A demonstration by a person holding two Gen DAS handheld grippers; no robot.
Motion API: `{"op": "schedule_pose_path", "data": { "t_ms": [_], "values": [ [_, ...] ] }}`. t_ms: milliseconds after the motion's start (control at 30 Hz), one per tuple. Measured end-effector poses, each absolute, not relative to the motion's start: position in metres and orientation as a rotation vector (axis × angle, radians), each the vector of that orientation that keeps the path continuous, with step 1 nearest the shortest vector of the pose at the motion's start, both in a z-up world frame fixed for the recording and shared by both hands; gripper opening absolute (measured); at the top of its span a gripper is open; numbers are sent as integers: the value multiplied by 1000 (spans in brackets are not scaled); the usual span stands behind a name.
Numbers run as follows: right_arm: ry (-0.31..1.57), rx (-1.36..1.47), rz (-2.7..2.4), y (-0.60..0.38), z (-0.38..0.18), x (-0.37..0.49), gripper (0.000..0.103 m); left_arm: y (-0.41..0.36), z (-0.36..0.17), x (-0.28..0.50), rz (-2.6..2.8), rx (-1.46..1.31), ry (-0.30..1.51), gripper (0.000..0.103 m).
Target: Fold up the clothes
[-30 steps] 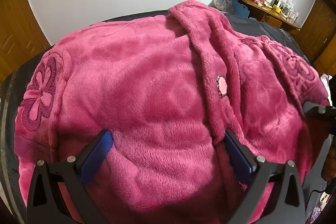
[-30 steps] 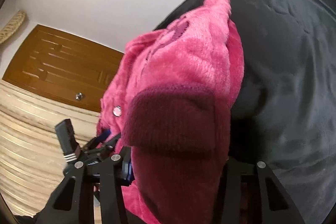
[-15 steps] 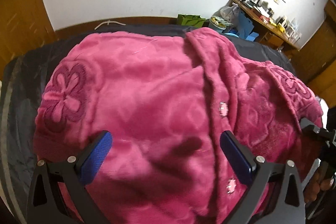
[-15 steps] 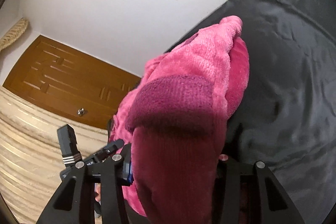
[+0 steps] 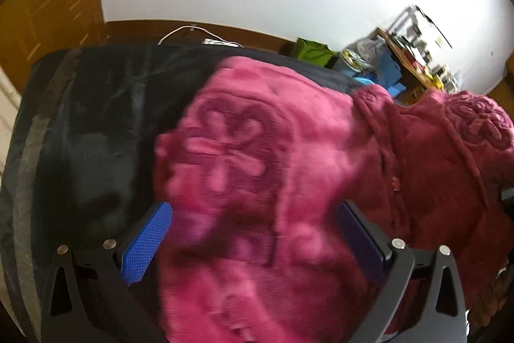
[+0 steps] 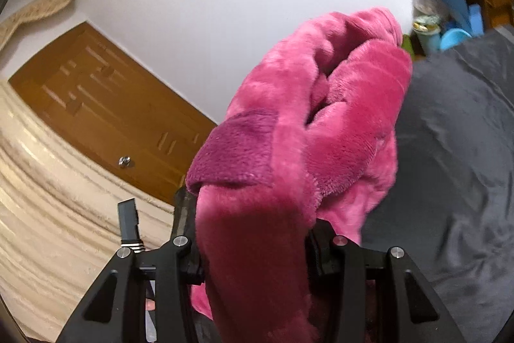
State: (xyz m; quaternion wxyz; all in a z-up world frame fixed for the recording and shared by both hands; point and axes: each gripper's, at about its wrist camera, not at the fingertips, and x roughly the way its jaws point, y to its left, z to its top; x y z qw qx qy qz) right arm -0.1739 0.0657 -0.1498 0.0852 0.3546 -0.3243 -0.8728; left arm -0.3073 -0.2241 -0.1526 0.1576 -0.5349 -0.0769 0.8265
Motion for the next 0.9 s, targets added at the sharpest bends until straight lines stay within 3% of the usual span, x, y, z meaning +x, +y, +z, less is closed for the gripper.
{"op": "schedule_pose_path", "data": {
  "t_ms": [433,667,900],
  "values": [
    [-485,1143,-2576,-83,-155,-229,48,-309,-159,-299,2431,-1582,-396,103],
    [-213,1227,-2557,-144,-185,-243,48,-345,-165,-300,2445,-1618,-479,103],
    [191,1247,-2522,-236,-227,-241,48,-352,-154,-302,2453,-1593,-493,103]
  ]
}}
